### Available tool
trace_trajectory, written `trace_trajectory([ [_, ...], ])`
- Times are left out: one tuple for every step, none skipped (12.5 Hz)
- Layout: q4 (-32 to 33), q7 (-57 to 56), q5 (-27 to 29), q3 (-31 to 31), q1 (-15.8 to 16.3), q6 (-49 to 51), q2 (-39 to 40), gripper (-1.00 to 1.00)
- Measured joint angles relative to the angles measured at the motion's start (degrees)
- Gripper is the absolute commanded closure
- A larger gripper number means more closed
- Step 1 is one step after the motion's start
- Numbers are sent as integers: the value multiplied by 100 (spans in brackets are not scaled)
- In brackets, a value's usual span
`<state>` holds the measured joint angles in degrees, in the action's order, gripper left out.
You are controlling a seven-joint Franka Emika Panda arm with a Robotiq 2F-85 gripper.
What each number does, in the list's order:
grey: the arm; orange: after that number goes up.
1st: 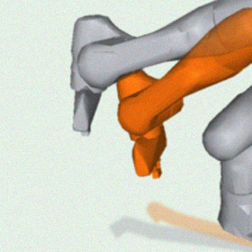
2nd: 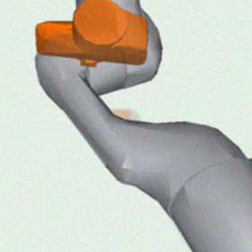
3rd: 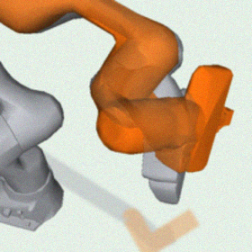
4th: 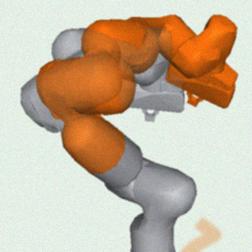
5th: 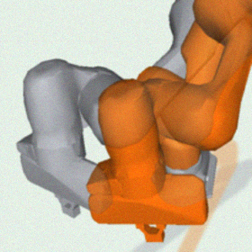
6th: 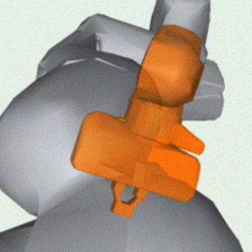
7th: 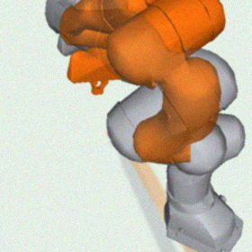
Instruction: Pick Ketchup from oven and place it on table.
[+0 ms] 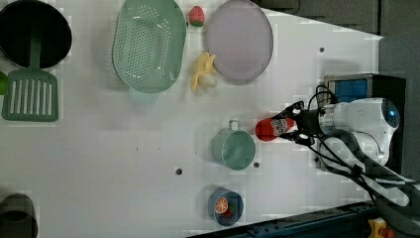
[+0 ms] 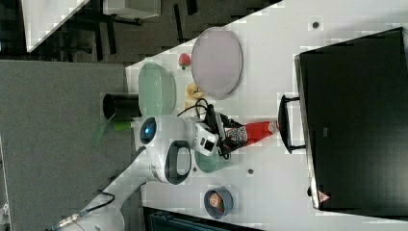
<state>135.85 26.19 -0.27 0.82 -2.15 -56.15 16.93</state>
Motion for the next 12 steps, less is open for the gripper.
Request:
trace_trajectory([
  [-11, 0, 3, -44, 1, 39, -62, -99],
  [-123, 0, -5, -104, 6, 185, -84, -100],
  [-246, 0, 27, -143, 18, 380, -150, -100],
  [-325, 0, 138, -122, 37, 585, -360, -100],
  [-414, 0, -1, -32, 85, 878, -599, -100],
  [-548, 0, -38, -24, 66, 1354, -863, -100],
  [-985, 0, 63, -12, 52, 1905, -1167, -100],
  [-1298, 0, 60, -38, 26, 2123, -1331, -100],
  [-1645, 0, 56, -136, -62, 2426, -1507, -100],
  [-2025, 0, 53, -180, -85, 2689, -1711, -100],
  [-2372, 8, 117, -171, -51, 3093, -1878, -100],
  [-2758, 11, 134, -107, 32, 3712, -2041, -100],
])
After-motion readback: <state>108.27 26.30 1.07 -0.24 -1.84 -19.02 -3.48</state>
